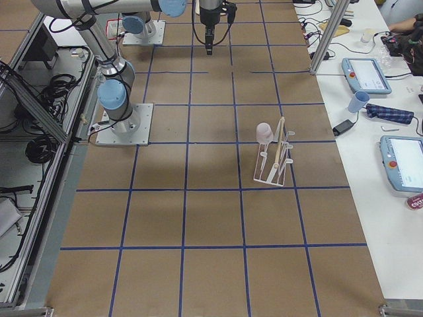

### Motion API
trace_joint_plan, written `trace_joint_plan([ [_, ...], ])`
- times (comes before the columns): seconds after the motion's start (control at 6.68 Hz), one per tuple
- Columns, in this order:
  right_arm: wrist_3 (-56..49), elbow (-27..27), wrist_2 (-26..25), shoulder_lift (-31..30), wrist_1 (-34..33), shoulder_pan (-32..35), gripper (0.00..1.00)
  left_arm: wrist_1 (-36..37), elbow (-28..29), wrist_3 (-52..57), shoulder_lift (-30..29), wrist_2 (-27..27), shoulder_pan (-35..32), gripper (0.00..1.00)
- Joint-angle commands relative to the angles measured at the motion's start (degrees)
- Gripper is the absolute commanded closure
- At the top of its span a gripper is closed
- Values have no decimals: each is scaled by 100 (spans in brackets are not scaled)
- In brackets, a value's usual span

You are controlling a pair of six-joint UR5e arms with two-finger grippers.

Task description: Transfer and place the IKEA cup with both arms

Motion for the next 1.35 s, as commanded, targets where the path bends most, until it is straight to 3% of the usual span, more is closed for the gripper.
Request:
trace_joint_plan([
  [0.0,26,74,-8,-33,195,7,0,0,-14,0,0,0,9,0],
  [0.3,-9,92,9,63,170,-80,0,0,-14,0,0,0,9,0],
  [0.6,-970,57,-78,108,-153,-299,0,0,-40,0,0,-9,9,0],
  [0.9,-2031,92,-26,405,-496,-1271,0,0,-40,0,0,-17,9,0],
  [1.2,-3292,92,-9,739,-1155,-1749,0,0,-31,0,0,-17,9,0],
])
